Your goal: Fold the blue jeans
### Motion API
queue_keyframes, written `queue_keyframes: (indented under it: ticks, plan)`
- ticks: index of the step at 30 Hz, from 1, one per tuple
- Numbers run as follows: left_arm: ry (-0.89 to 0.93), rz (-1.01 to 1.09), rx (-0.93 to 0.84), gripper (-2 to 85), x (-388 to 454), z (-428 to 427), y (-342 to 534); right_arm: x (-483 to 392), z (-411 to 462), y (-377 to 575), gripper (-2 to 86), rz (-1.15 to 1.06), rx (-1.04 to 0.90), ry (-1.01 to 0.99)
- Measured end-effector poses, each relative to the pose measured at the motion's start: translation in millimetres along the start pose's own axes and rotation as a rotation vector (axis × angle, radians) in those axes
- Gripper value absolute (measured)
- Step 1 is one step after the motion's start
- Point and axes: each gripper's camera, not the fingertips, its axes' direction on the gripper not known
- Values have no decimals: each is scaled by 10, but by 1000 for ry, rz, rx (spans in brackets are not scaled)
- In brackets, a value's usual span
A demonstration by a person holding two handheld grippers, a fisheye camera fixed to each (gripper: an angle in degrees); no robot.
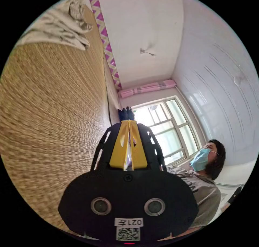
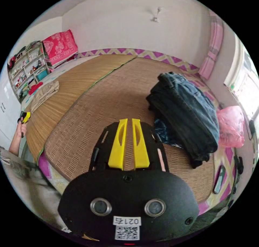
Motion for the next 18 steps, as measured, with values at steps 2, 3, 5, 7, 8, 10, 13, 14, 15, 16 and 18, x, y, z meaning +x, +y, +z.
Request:
queue_keyframes:
  ticks: [2,3,5,7,8,10,13,14,15,16,18]
  plan:
    - [6,11,-51,-9,-44,372,68,285,-256,39,89,18,83,157]
    - [39,2,-80,-9,-104,579,104,331,-285,21,96,5,94,193]
    - [117,24,-161,-9,-101,780,57,403,-304,-126,113,-91,119,299]
    - [165,73,-214,-9,-9,799,-19,348,-234,-277,123,-193,137,383]
    - [182,59,-213,-9,-26,795,-31,292,-138,-391,128,-262,129,450]
    - [178,51,-202,-9,23,769,-80,227,35,-553,135,-351,102,519]
    - [154,38,-216,-9,105,772,-153,233,302,-821,146,-406,34,530]
    - [151,35,-216,-9,119,765,-170,250,374,-907,150,-407,22,542]
    - [148,29,-215,-9,149,751,-204,263,408,-944,148,-405,15,549]
    - [145,29,-217,-9,190,739,-237,306,493,-1000,144,-400,-11,562]
    - [142,29,-215,-9,248,712,-289,400,639,-1028,120,-389,-57,567]
